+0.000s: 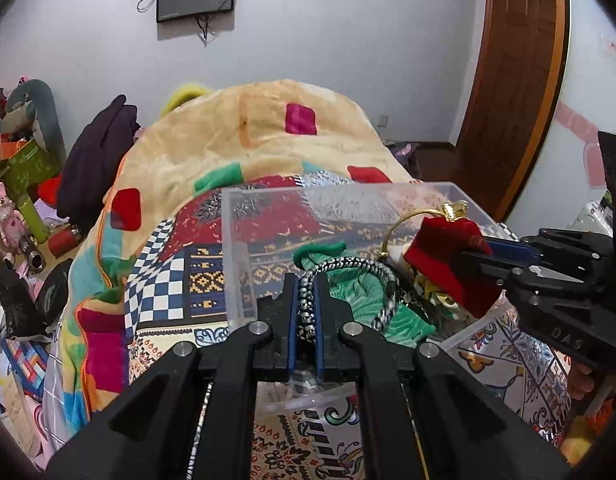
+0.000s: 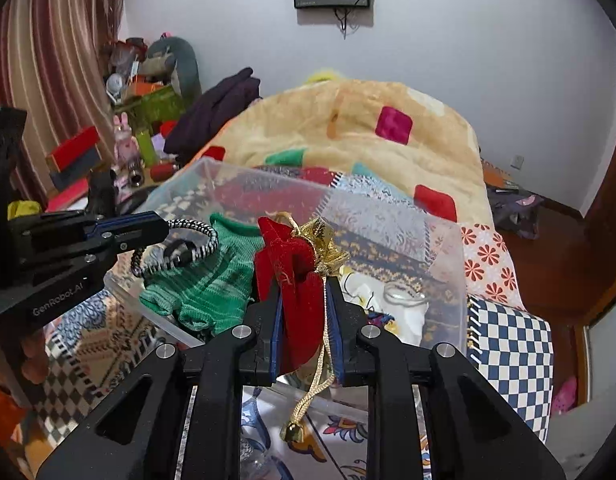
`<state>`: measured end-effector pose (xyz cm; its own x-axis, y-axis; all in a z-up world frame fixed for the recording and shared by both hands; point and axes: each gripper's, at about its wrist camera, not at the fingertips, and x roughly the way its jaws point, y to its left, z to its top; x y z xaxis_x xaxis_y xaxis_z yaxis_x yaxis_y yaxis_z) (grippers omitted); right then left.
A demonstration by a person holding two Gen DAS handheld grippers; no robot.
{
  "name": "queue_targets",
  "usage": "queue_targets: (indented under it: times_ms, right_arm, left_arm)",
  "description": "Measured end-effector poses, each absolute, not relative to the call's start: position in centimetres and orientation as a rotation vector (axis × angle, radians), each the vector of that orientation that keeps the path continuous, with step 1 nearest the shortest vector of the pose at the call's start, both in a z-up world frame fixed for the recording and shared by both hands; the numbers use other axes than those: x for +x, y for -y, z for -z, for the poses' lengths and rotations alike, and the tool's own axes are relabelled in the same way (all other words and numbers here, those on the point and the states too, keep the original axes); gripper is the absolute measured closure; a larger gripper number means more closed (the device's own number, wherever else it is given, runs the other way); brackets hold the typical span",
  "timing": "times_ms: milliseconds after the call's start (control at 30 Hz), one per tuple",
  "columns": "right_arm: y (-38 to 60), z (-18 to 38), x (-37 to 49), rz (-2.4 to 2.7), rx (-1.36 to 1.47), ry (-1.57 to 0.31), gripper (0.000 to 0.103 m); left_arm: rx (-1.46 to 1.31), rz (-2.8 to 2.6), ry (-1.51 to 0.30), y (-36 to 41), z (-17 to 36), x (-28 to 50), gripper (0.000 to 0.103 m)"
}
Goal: Organize soft objects
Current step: 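Drop red pouch into clear box with right tool while left tool drops hair tie, then grasp silver sparkly bag with right tool while left tool grasps yellow sponge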
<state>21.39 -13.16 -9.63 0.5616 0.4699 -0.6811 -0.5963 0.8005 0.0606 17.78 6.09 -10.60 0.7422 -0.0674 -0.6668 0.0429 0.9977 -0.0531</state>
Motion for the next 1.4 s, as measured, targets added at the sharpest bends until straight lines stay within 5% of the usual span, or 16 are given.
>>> queue_targets:
  times_ms: [267,433,667,933,1400]
  right_arm:
    - [13.7,8.9,20.8,-0.619,-0.177,-0.747,0.054]
    - [14.4,7.3,19.9,-0.616,-0.162,-0.702,0.047]
    - [15.5,4.9,18.3,-0.624,-0.116,-0.633,0.022]
    - [16.3,4.8,16.0,-0.658,-0.108,-0.631,0.02]
    - [15.2,12.4,15.1,-0.737,-0.123,-0.886,0.02]
  left_arm:
    - [-0.045,0.086,-0.727,-5.6,9.8,16.9,0.084]
    - [-0.048,0.093,-0.685,-5.5,8.3,15.5,0.061]
    - [-0.057,0.113,-0.622,-5.0,6.1,12.5,0.037]
    - [-0.053,0.144,-0.64,-4.1,6.6,10.1,0.016]
    - [-0.06,0.162,-0.809,-3.3,12.8,8.7,0.014]
